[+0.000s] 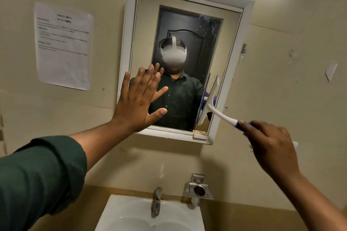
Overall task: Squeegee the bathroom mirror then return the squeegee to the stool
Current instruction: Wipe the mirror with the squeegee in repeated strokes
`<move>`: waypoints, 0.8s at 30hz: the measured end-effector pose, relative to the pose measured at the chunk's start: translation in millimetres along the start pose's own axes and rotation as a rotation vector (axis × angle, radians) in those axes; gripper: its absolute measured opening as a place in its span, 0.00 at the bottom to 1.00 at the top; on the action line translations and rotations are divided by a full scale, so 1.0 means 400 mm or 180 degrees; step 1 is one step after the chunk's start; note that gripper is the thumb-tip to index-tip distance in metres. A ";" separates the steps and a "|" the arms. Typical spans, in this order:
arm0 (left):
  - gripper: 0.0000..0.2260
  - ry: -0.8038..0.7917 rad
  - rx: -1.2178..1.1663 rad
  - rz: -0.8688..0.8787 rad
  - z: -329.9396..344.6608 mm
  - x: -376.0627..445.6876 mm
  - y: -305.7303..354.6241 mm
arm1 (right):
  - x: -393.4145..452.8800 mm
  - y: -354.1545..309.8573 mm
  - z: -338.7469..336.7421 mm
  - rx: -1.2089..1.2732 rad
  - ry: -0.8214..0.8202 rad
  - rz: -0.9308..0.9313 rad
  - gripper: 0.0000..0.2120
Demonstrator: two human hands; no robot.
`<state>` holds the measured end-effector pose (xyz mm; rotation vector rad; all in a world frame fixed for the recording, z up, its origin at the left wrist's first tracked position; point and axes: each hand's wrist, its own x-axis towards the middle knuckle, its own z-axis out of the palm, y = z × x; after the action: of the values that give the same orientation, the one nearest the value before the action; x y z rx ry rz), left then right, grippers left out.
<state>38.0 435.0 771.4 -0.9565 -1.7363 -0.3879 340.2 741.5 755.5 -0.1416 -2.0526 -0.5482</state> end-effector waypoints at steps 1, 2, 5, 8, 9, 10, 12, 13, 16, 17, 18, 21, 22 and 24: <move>0.43 -0.0014 -0.0028 0.0011 0.002 -0.001 0.004 | 0.020 0.012 -0.006 -0.0026 -0.0018 -0.0109 0.17; 0.43 -0.0029 -0.0054 0.0033 0.005 -0.001 0.011 | 0.037 0.022 -0.010 -0.0056 -0.0036 -0.0197 0.17; 0.45 -0.0092 -0.0091 0.0076 0.012 0.003 0.029 | 0.075 0.051 -0.015 -0.0200 -0.0091 -0.0432 0.20; 0.45 -0.0142 -0.0068 0.0130 0.020 0.011 0.043 | 0.093 0.095 -0.030 -0.0229 -0.0131 -0.0530 0.25; 0.45 -0.0133 -0.0055 0.0149 0.021 0.016 0.045 | 0.096 0.109 -0.037 -0.0228 -0.0150 -0.0517 0.25; 0.44 -0.0114 -0.0040 0.0160 0.020 0.021 0.046 | 0.097 0.122 -0.045 -0.0220 -0.0157 -0.0500 0.25; 0.44 -0.0079 -0.0006 0.0180 0.017 0.031 0.047 | 0.098 0.141 -0.059 -0.0207 -0.0139 -0.0467 0.24; 0.44 -0.0064 -0.0002 0.0186 0.014 0.035 0.047 | 0.100 0.145 -0.067 -0.0207 -0.0107 -0.0465 0.24; 0.45 -0.0032 -0.0014 0.0147 0.010 0.048 0.043 | 0.120 0.131 -0.094 -0.0152 0.0049 -0.0566 0.19; 0.45 -0.0028 0.0004 0.0142 0.011 0.051 0.041 | 0.137 0.118 -0.102 -0.0122 0.0097 -0.0606 0.17; 0.45 -0.0023 0.0028 0.0149 0.012 0.052 0.038 | 0.160 0.101 -0.108 -0.0098 0.0134 -0.0635 0.16; 0.45 -0.0030 0.0066 0.0172 0.013 0.058 0.035 | 0.247 0.048 -0.110 -0.0062 0.0144 -0.0701 0.17; 0.45 -0.0025 0.0072 0.0169 0.012 0.062 0.036 | 0.276 0.034 -0.108 -0.0085 0.0140 -0.0750 0.17; 0.45 0.0015 0.0087 0.0164 0.010 0.074 0.039 | 0.322 0.026 -0.102 -0.0201 0.0116 -0.0826 0.19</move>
<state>43.9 459.4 793.7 -0.9778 -1.7053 -0.3319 308.1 717.4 885.0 0.0986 -2.0315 -0.7699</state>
